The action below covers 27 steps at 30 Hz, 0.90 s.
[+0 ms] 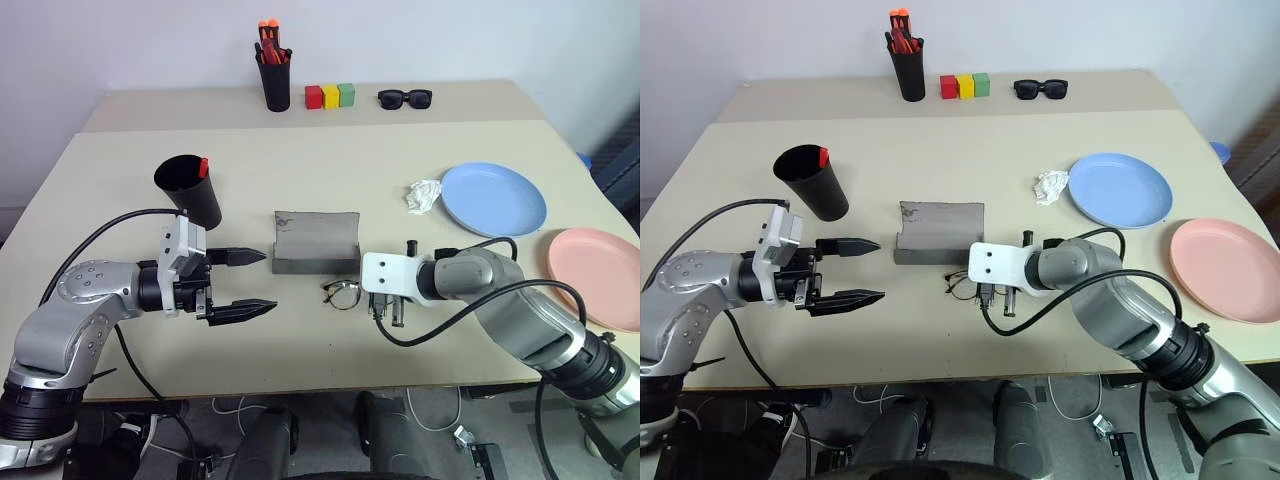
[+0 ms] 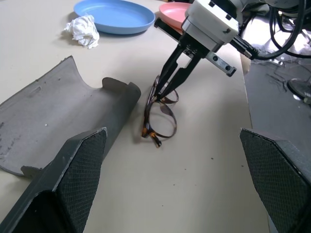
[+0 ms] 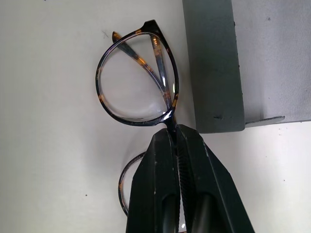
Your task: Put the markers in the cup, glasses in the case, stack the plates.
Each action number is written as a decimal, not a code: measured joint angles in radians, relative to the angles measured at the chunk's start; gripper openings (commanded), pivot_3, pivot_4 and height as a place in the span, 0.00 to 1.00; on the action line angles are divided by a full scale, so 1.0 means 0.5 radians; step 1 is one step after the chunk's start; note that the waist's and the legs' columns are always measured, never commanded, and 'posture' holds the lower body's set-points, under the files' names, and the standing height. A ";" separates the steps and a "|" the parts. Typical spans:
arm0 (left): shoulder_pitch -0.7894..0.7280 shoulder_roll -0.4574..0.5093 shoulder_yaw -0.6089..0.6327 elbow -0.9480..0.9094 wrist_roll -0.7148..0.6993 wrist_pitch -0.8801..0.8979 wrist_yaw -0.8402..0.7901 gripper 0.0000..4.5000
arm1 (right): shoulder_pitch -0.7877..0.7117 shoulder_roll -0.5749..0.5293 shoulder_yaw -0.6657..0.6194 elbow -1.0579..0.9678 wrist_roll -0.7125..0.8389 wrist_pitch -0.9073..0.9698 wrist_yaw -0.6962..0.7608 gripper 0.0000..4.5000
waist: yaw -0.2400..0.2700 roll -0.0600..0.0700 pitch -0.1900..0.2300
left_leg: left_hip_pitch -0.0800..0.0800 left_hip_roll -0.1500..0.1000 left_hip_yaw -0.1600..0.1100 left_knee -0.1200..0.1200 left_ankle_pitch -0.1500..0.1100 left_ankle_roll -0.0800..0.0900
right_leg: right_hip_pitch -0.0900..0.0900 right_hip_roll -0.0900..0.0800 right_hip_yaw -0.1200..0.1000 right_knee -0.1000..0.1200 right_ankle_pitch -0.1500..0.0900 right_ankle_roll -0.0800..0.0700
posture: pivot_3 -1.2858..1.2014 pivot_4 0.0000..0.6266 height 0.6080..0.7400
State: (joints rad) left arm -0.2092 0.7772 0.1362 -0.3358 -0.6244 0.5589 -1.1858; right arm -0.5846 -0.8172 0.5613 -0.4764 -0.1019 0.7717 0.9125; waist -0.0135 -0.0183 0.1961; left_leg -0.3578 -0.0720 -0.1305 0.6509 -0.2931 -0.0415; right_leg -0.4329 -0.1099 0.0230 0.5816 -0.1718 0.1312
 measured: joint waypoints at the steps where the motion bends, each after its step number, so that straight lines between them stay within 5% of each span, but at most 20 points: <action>1: 0.000 0.000 0.000 0.000 0.000 -0.001 0.001 1.00 | 0.000 0.002 0.000 0.000 -0.005 -0.004 0.008 0.02 | 0.000 0.000 0.000 | 0.000 0.000 0.000 0.000 0.000 0.000 | 0.000 0.000 0.000 0.000 0.000 0.000 | 0.52 0.24 1.00; 13: -0.001 0.000 -0.009 0.000 0.002 -0.006 0.018 1.00 | 0.047 0.056 -0.174 -0.047 0.189 0.093 0.151 0.02 | 0.001 0.000 0.000 | 0.000 0.000 0.000 0.000 0.000 0.000 | 0.000 0.000 0.000 0.000 0.000 0.000 | 0.52 0.24 1.00; 20: -0.002 0.005 -0.008 0.005 0.002 -0.011 0.017 1.00 | -0.113 0.318 -0.543 -0.089 0.538 0.258 0.115 0.02 | -0.001 0.000 0.000 | 0.000 0.000 0.000 -0.001 0.000 0.000 | 0.000 0.000 0.000 0.000 0.000 0.000 | 0.52 0.24 1.00; 27: 0.004 0.054 0.036 0.029 -0.031 -0.007 0.012 1.00 | -0.352 0.583 -0.621 0.241 0.533 0.143 -0.162 0.02 | -0.010 0.000 0.000 | 0.000 0.000 0.000 -0.003 0.000 -0.001 | -0.003 0.001 0.000 0.000 0.002 -0.002 | 0.52 0.24 1.00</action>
State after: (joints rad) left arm -0.2073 0.8042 0.1542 -0.3213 -0.6401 0.5554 -1.1799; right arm -0.7604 -0.5257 0.2506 -0.3560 0.1644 0.8431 0.8316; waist -0.0184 -0.0180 0.1963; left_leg -0.3577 -0.0718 -0.1304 0.6495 -0.2929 -0.0418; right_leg -0.4344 -0.1096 0.0232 0.5816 -0.1711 0.1302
